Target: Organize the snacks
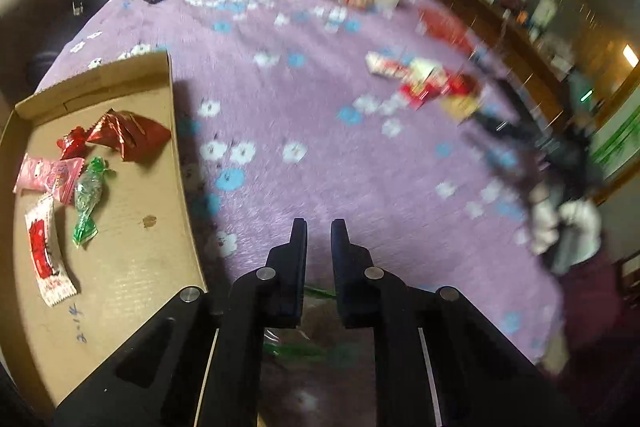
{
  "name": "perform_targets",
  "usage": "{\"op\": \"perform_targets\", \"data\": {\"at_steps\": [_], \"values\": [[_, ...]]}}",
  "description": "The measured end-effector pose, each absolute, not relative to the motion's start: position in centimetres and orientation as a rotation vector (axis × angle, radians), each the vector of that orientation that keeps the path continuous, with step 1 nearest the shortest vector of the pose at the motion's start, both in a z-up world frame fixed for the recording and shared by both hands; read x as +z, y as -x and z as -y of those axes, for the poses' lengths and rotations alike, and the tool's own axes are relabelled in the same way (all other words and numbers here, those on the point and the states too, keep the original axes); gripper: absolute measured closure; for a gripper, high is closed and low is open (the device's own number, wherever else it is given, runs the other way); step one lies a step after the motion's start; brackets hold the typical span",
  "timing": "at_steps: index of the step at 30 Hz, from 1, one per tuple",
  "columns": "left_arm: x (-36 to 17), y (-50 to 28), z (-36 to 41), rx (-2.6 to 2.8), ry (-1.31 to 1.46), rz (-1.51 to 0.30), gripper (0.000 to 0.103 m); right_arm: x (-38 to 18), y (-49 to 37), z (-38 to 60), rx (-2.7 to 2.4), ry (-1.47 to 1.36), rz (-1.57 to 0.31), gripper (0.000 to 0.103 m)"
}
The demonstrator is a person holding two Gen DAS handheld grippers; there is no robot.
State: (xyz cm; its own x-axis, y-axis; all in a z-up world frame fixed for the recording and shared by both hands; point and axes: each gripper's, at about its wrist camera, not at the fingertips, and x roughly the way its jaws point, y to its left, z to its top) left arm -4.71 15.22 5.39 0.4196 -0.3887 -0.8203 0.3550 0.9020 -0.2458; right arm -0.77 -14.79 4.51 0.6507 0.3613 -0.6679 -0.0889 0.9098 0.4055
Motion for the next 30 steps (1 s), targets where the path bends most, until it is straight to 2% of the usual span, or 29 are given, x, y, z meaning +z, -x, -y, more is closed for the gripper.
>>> {"op": "perform_targets", "data": {"at_steps": [12, 21, 22, 23, 24, 25, 30], "values": [[3.8, 6.8, -14.9, -0.374, -0.144, -1.077, 0.091, 4.6, 0.9, 15.0, 0.268, -0.368, -0.833, 0.038], [4.8, 7.8, -15.9, -0.562, 0.079, -1.025, 0.091, 4.4, 0.8, 14.9, 0.267, -0.366, -0.843, 0.038], [4.8, 7.9, -15.7, -0.568, 0.079, -1.036, 0.087, 4.3, 0.8, 14.9, 0.267, -0.366, -0.844, 0.038], [4.7, 8.0, -15.4, -0.559, 0.058, -1.054, 0.075, 4.3, 0.8, 14.9, 0.268, -0.366, -0.845, 0.038], [4.5, 8.1, -15.1, -0.538, 0.027, -1.067, 0.056, 4.3, 0.8, 14.9, 0.268, -0.366, -0.845, 0.038], [4.1, 8.2, -14.9, -0.508, -0.008, -1.079, 0.051, 4.3, 0.8, 14.9, 0.268, -0.366, -0.845, 0.038], [3.2, 8.3, -14.5, -0.454, -0.102, -1.1, 0.051, 4.3, 0.8, 14.9, 0.266, -0.365, -0.845, 0.038]]}}
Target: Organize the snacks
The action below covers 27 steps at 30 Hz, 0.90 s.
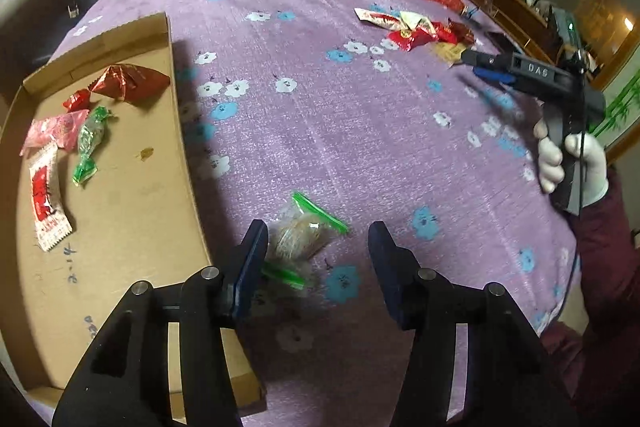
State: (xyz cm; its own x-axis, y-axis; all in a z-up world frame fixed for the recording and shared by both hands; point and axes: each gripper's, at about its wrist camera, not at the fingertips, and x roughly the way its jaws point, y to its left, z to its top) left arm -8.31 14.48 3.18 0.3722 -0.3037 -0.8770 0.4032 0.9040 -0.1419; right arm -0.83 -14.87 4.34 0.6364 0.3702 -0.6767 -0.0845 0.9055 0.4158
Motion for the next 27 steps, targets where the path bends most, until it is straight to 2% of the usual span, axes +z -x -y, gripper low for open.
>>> {"op": "perform_targets", "data": {"at_steps": [5, 6, 11, 15, 20, 27], "values": [[2.7, 8.2, -13.4, -0.418, -0.217, -1.093, 0.052, 4.3, 0.8, 14.9, 0.264, -0.364, -0.846, 0.038], [2.5, 8.2, -13.2, -0.414, -0.228, -1.096, 0.066, 4.3, 0.8, 14.9, 0.261, -0.364, -0.846, 0.038], [2.0, 8.9, -12.2, -0.355, -0.317, -1.061, 0.073, 4.1, 0.7, 14.8, 0.253, -0.362, -0.848, 0.038], [3.9, 8.9, -13.5, -0.377, -0.215, -1.033, 0.073, 4.1, 0.7, 14.9, 0.252, -0.364, -0.849, 0.038], [7.8, 6.5, -20.1, -0.247, -0.022, -0.965, 0.072, 4.1, 0.7, 15.0, 0.253, -0.364, -0.849, 0.038], [6.5, 2.5, -29.3, 0.14, 0.104, -0.992, 0.072, 4.1, 0.7, 15.0, 0.257, -0.367, -0.849, 0.038]]}}
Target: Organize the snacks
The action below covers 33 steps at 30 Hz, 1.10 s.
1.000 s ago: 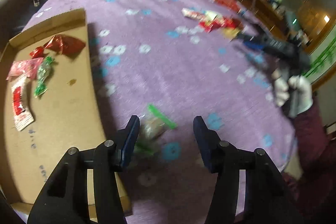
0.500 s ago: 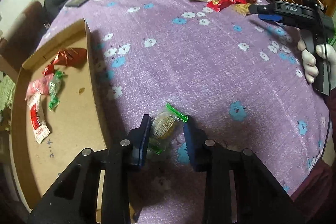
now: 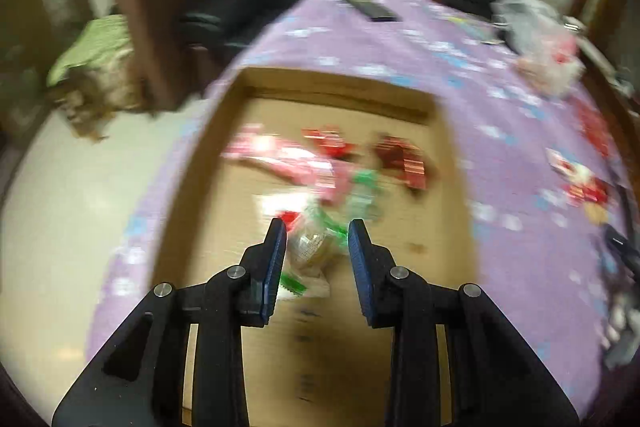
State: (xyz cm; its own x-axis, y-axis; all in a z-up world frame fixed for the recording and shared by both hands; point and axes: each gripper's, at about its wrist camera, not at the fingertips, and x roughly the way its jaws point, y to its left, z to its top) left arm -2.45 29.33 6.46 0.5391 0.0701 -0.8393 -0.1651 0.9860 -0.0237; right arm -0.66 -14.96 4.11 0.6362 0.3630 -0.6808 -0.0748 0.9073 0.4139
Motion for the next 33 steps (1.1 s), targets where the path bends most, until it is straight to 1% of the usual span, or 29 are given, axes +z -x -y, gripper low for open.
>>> {"op": "perform_targets", "data": {"at_steps": [6, 8, 11, 12, 13, 14, 15, 17, 19, 22, 25, 28, 33], "values": [[5.9, 3.1, -29.8, 0.141, 0.177, -1.008, 0.072, 4.1, 0.7, 15.1, 0.262, -0.371, -0.848, 0.038], [7.2, 4.2, -28.9, 0.127, 0.184, -0.954, 0.072, 4.2, 0.8, 15.2, 0.262, -0.378, -0.84, 0.038], [10.0, 5.9, -25.6, 0.07, 0.175, -0.826, 0.072, 4.5, 1.0, 15.7, 0.255, -0.398, -0.814, 0.038], [10.8, 6.1, -24.8, 0.041, 0.174, -0.795, 0.066, 4.6, 1.2, 16.0, 0.249, -0.408, -0.803, 0.038], [11.6, 6.6, -23.8, -0.004, 0.18, -0.762, 0.056, 4.7, 1.2, 16.3, 0.243, -0.418, -0.796, 0.038], [12.3, 7.2, -22.5, -0.08, 0.211, -0.735, 0.028, 4.8, 1.2, 16.6, 0.235, -0.43, -0.788, 0.038], [12.6, 7.4, -21.7, -0.129, 0.237, -0.726, 0.016, 4.8, 1.3, 17.0, 0.226, -0.448, -0.777, 0.038], [12.6, 7.6, -19.1, -0.236, 0.264, -0.736, 0.016, 5.0, 1.5, 17.8, 0.21, -0.481, -0.758, 0.038], [11.7, 7.8, -16.0, -0.296, 0.216, -0.764, 0.016, 5.1, 1.6, 18.7, 0.193, -0.516, -0.737, 0.038], [9.2, 7.7, -10.9, -0.341, 0.089, -0.815, 0.016, 5.3, 1.7, 19.7, 0.172, -0.551, -0.709, 0.038], [6.6, 7.6, -7.6, -0.381, 0.021, -0.88, 0.016, 5.2, 0.8, 19.8, 0.175, -0.556, -0.744, 0.038], [4.5, 7.0, -6.6, -0.37, 0.0, -0.929, 0.016, 4.9, -0.5, 19.1, 0.195, -0.529, -0.793, 0.038], [1.7, 6.3, -6.6, -0.331, 0.015, -1.011, 0.016, 5.0, -3.1, 17.9, 0.164, -0.469, -0.813, 0.038]]}}
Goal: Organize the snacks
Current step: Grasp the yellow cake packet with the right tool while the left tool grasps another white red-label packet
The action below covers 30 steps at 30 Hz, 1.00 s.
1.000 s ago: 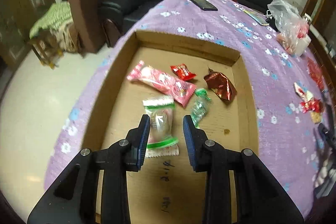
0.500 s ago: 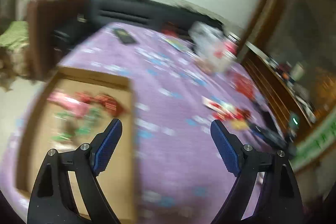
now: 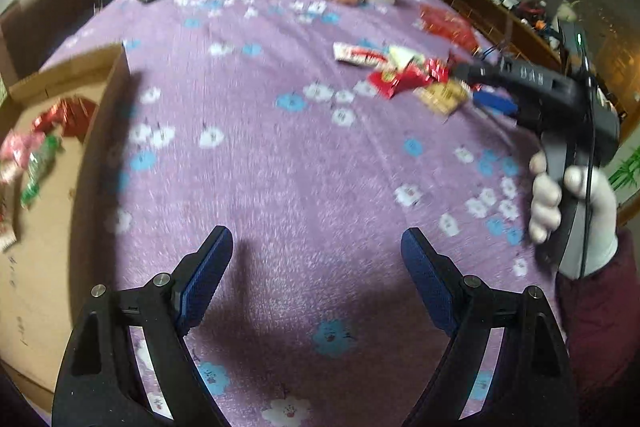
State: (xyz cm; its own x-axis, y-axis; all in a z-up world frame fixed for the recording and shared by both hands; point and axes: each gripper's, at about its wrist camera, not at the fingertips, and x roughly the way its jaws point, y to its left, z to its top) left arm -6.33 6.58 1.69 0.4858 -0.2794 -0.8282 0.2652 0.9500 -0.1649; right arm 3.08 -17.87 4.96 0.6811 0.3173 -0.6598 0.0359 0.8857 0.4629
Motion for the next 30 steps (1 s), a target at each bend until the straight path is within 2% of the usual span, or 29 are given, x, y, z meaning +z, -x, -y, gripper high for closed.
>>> {"op": "perform_targets", "data": {"at_steps": [5, 10, 14, 20, 23, 24, 26, 28, 30], "values": [[1.0, 6.4, -6.8, -0.33, 0.049, -1.019, 0.016, 4.4, -4.8, 15.3, 0.252, -0.408, -0.873, 0.036], [0.8, 6.6, -7.5, -0.348, 0.11, -0.994, 0.014, 4.1, -5.1, 12.2, 0.614, -0.476, -0.953, 0.036], [0.9, 6.3, -7.6, -0.412, 0.148, -0.995, 0.001, 4.8, -4.9, 12.3, 0.383, -0.393, -0.944, 0.036], [0.8, 6.4, -6.0, -0.383, 0.03, -1.018, 0.001, 5.2, -6.7, 10.1, 0.205, -0.338, -0.956, 0.036], [0.6, 6.5, -5.6, -0.371, 0.003, -1.021, 0.001, 4.8, -7.9, 8.3, 0.112, -0.262, -0.958, 0.049], [0.6, 6.5, -5.7, -0.372, 0.008, -1.02, 0.001, 4.8, -7.8, 8.0, 0.08, -0.232, -0.93, 0.063], [0.6, 6.6, -6.1, -0.381, 0.03, -1.014, 0.001, 4.7, -7.2, 8.4, 0.084, -0.238, -0.919, 0.073], [0.7, 6.5, -6.5, -0.391, 0.056, -1.008, 0.001, 4.9, -6.5, 9.6, 0.092, -0.251, -0.923, 0.096], [0.7, 6.5, -6.7, -0.394, 0.067, -1.005, 0.001, 4.9, -5.7, 11.0, 0.082, -0.241, -0.942, 0.096]]}}
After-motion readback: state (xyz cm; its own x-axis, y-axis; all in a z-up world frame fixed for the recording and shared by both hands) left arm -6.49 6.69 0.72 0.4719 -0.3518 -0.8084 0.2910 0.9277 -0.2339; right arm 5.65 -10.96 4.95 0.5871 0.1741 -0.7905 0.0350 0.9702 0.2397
